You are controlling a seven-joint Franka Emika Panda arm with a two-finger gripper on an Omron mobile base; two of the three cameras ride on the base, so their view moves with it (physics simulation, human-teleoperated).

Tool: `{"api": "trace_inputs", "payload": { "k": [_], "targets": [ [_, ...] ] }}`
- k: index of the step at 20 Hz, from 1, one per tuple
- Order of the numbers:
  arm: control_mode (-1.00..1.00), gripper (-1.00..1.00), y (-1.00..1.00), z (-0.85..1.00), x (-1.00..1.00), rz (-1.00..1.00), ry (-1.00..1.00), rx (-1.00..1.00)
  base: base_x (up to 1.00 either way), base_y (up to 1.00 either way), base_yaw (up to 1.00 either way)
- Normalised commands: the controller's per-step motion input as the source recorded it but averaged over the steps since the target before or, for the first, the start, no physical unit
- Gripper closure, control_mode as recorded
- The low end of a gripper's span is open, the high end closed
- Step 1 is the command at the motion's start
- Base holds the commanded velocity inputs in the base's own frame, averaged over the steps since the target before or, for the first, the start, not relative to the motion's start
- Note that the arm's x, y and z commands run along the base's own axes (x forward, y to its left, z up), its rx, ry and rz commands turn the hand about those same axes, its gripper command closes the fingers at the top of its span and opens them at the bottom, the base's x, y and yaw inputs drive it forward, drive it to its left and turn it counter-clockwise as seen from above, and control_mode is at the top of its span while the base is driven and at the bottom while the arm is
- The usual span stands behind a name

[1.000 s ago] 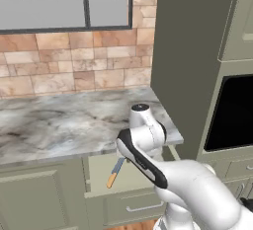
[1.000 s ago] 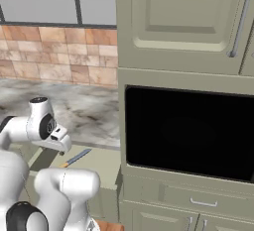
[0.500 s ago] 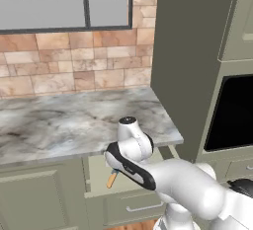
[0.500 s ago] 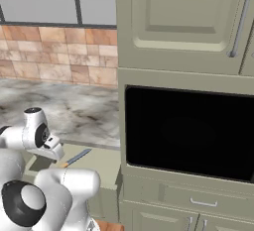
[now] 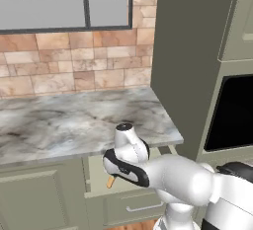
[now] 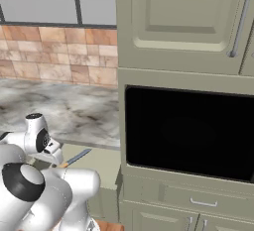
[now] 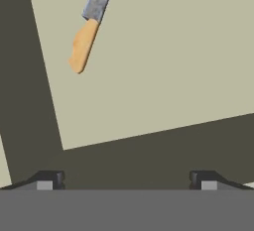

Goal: Pick up the knife from the drawer and place it on the cutting board. Then place the meat from the plate to the cutting board.

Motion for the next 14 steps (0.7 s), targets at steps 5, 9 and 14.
{"api": "trace_inputs", "payload": {
  "k": [5, 9, 14],
  "targets": [
    [-1.00, -1.00, 0.00, -0.19, 0.11, -0.01, 0.00, 0.00, 0.00, 0.00, 0.00],
    [-1.00, -1.00, 0.00, -0.14, 0.18, 0.00, 0.00, 0.02, 0.00, 0.00, 0.00],
    [-1.00, -1.00, 0.00, -0.06, 0.15, 0.00, 0.00, 0.04, 0.00, 0.00, 0.00]
  ]
}}
